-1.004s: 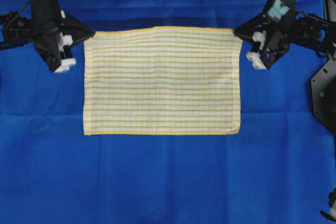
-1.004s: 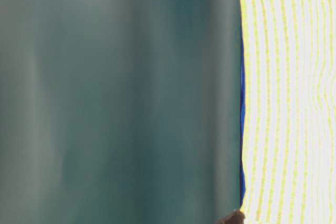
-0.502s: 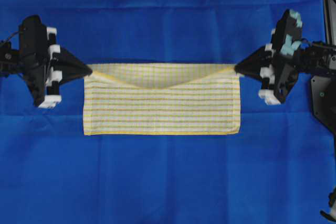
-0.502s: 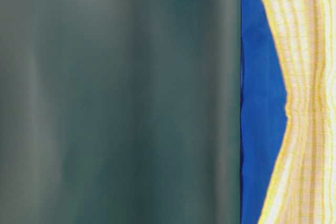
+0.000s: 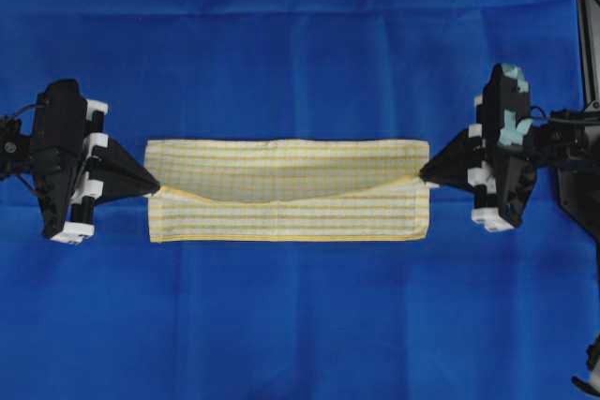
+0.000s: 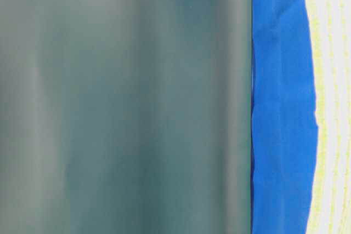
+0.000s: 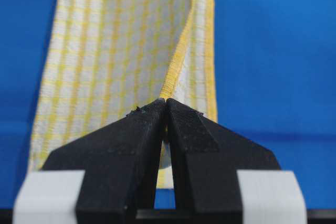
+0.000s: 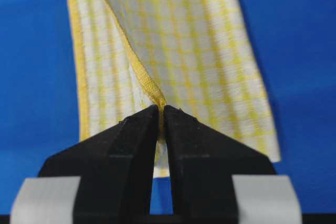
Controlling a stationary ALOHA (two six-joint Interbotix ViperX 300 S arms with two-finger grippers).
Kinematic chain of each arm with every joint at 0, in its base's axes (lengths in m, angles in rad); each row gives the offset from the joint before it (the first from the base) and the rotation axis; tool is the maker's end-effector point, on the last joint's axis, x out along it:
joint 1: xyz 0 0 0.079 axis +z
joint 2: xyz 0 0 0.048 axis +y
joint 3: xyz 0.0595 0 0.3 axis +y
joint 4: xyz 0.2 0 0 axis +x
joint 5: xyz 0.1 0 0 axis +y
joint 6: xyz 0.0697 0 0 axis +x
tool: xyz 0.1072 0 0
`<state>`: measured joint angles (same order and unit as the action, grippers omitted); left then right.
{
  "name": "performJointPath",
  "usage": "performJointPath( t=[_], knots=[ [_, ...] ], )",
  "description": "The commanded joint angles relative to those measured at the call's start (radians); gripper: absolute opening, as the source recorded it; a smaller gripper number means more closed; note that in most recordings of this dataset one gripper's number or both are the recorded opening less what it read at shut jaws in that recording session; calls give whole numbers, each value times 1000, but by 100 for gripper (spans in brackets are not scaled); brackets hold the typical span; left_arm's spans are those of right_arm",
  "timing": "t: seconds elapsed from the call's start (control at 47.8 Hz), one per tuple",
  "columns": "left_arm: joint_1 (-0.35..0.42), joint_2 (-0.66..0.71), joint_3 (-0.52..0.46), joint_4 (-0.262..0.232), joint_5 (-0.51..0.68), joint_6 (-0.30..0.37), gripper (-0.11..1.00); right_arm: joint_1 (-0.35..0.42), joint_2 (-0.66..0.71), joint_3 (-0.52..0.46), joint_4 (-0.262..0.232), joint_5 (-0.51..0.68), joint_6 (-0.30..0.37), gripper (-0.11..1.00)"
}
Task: Fold the yellow towel.
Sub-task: 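Lay the folded edge down and open both grippers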
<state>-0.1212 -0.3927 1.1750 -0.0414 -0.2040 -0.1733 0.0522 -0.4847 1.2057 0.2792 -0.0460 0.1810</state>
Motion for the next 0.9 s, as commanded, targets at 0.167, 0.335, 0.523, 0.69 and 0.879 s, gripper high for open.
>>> performJointPath(
  t=[0.167,0.335,0.523,0.69,0.879],
  knots=[
    [-12,2,-17,-2,0,-2,2,41,29,-26,3,-8,3,6],
    [-11,8,-20,-2,2,0,2,48,54,-37,3,-9,3,6],
    [-9,11,-25,-2,12,-2,2,48,75,-51,3,-3,3,6],
    [-8,11,-34,-2,12,-2,15,49,72,-58,3,-3,3,19],
    [-9,0,-40,-2,14,11,67,48,37,-60,-3,-3,-2,75]
  ],
)
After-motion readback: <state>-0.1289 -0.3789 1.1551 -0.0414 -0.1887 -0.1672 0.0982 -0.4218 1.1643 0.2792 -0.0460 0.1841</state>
